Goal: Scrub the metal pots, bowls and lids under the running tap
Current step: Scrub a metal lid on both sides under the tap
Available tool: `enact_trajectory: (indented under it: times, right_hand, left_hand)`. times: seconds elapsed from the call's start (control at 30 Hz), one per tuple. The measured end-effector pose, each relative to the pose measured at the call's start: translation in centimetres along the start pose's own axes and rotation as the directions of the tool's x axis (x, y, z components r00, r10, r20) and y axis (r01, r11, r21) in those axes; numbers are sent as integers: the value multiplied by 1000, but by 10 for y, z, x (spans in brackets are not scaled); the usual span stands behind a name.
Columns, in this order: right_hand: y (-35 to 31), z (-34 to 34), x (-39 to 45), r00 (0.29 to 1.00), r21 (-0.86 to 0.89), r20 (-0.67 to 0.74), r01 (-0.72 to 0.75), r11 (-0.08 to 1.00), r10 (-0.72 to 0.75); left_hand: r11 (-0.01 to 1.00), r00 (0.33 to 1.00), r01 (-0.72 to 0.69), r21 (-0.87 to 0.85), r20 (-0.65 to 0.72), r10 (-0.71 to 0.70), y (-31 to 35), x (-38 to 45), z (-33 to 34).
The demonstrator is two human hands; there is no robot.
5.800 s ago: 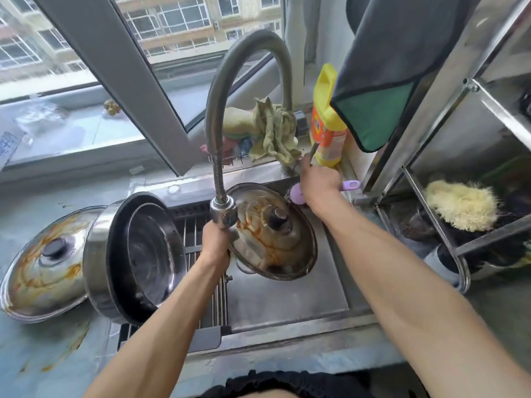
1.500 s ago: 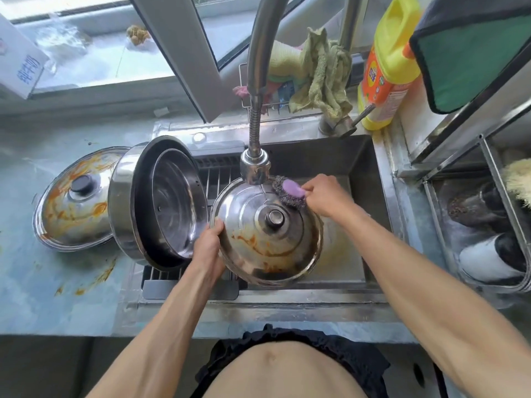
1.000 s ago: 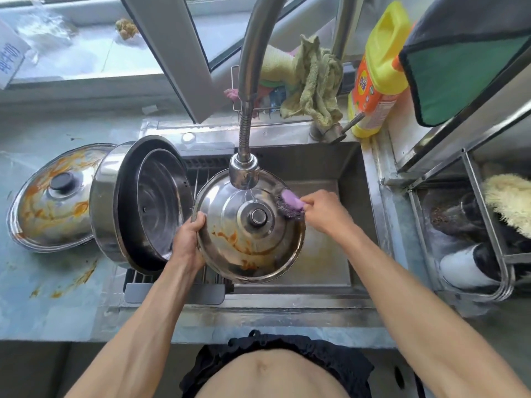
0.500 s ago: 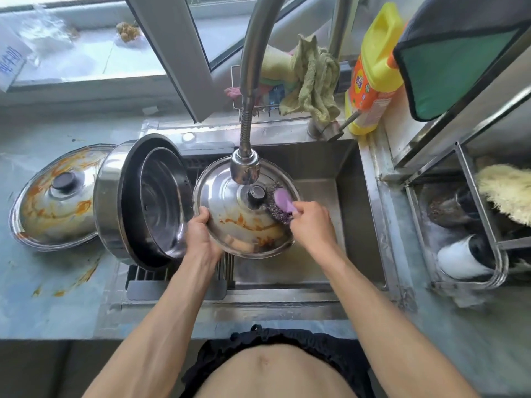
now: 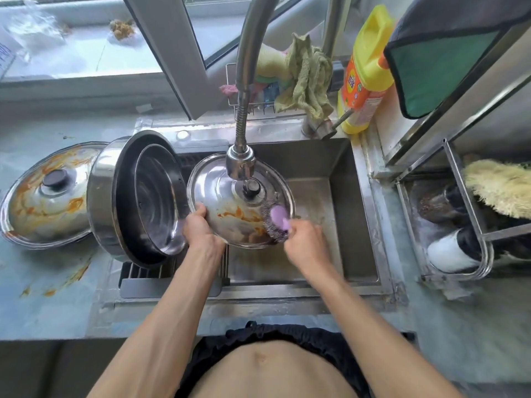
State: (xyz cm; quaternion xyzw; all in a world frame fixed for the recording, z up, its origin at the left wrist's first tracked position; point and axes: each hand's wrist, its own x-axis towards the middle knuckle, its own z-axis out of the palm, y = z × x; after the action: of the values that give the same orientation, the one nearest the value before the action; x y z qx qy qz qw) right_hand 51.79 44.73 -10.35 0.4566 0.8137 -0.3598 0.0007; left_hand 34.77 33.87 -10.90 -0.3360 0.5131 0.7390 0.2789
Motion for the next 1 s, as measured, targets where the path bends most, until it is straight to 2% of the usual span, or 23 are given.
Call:
enact_trajectory:
  times: [0.07,0.1,0.2,0.23,0.37,0.4,0.47,0.53,0.63,0.7,0.77,0.8,0.93,1.0]
  right_hand:
    - [-12,9,-18,993,-12,36,117,993,-116]
    - [-10,5,-16,992,-27,28,122,992,-121]
    - [17,-11,5,999,-13,-14,-50,999,50]
    - [20,-12,4,998,-44,-23,-64,997,63]
    - [-16,-2,-20,976,-77,26,217,973,-215]
    - [-19,-5,-16,977,-79,19,213,974,-212]
    - [-11,-15,-2,996,-57,5,88,994,-88]
    - [-8,-17,-1,999,-71,-12,50,996,-51]
    - [-35,-10,-20,973,-118,57,228,967,-222]
    - [-32,-13,-10,980,-97,46,196,976,-192]
    - [-19,-21,1,994,-104,32,103,989,-100]
    - [-16,-21,0,994,-134,35,109,985,-105]
    - [-38,-26,-8,950,-237,65,312,920,-306]
    - [-34,-37,11,969,-225,15,243,944,-246]
  left_hand:
    - [1000,997,-24,-5,-68,23,-5,4,3]
    - [1000,997,-25,-12,-75,24,-4,1,3]
    - [1000,997,-22,-22,-80,20,-4,-11,5]
    - [999,997,-30,-15,-74,29,-5,-16,7]
    - [995,990,-78,62,-116,85,-15,-31,24]
    - [993,989,-87,80,-109,95,-16,-31,27]
    - [991,989,-102,92,-101,111,-19,-28,29]
    - [991,993,-87,103,-65,94,-25,-27,27]
    - [984,995,-88,156,-33,95,-35,-33,28]
    - [982,996,-84,169,4,84,-38,-33,24]
    - [980,995,-80,184,72,68,-38,-36,23]
    - [976,990,-88,200,123,65,-38,-35,23]
    - [942,958,-115,314,287,21,-36,-34,24]
    - [912,937,-161,378,350,20,-32,-30,24]
